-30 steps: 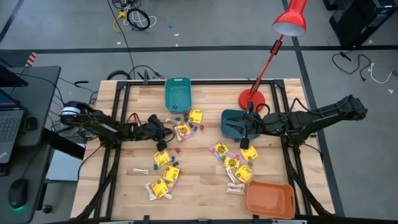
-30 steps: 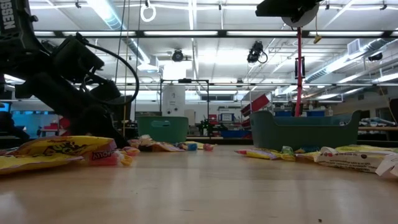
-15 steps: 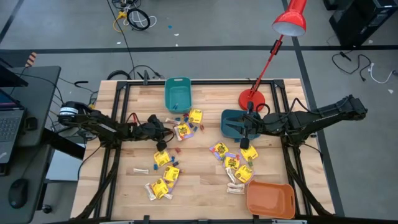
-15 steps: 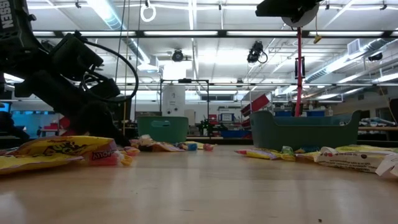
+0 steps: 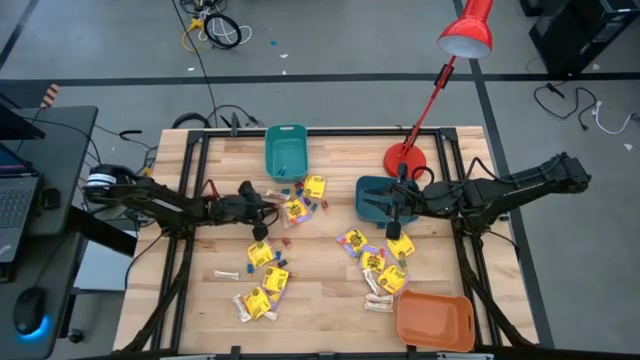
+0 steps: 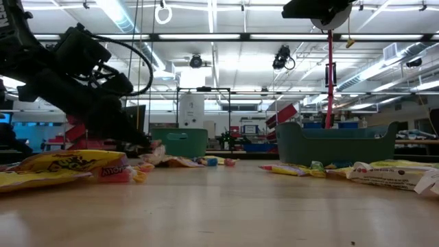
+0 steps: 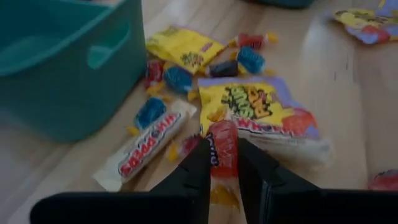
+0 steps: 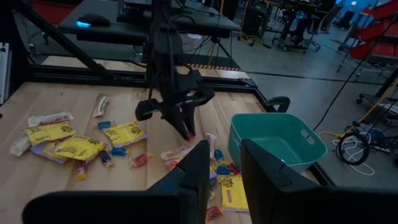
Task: Sort candy
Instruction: Put the red candy into the green bin
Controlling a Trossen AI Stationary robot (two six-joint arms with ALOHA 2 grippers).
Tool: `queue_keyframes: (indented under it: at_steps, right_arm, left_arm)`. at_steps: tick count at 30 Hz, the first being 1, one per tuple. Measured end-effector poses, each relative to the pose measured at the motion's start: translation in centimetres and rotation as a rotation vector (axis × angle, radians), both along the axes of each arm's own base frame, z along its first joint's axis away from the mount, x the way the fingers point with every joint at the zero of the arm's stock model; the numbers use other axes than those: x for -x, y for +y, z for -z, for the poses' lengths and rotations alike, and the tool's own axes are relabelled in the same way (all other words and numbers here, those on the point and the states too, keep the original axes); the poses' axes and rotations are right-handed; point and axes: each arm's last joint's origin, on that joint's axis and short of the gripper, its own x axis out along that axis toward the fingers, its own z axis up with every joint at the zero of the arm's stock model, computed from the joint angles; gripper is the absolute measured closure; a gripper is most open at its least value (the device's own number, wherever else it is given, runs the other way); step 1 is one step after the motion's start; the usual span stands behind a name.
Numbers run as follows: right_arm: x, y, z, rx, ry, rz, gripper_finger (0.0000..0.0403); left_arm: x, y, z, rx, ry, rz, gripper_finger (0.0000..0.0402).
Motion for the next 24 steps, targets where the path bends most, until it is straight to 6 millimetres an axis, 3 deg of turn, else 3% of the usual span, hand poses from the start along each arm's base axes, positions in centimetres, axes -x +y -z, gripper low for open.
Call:
queue_keyframes:
  at_steps: [7, 16, 20, 24]
  right_arm:
    - [0.0, 0.0, 0.0, 0.0, 0.0, 0.0, 0.0325]
    - [0.0, 0.0, 0.0, 0.0, 0.0, 0.0, 0.0325]
    - [0.0, 0.0, 0.0, 0.0, 0.0, 0.0, 0.0325]
    - [0.0, 0.0, 0.0, 0.0, 0.0, 0.0, 0.0325]
  left_arm:
    - [0.0, 0.0, -1.7, -0.052, -0.095, 0.022, 0.0344]
    - [-1.0, 0.2, -6.4, -0.178, -0.298, 0.044, 0.0344]
    - [-2.2, 0.3, -8.8, -0.25, -0.318, 0.06, 0.0344]
    - [-3.7, 0.6, -11.3, -0.294, -0.229, 0.076, 0.0344]
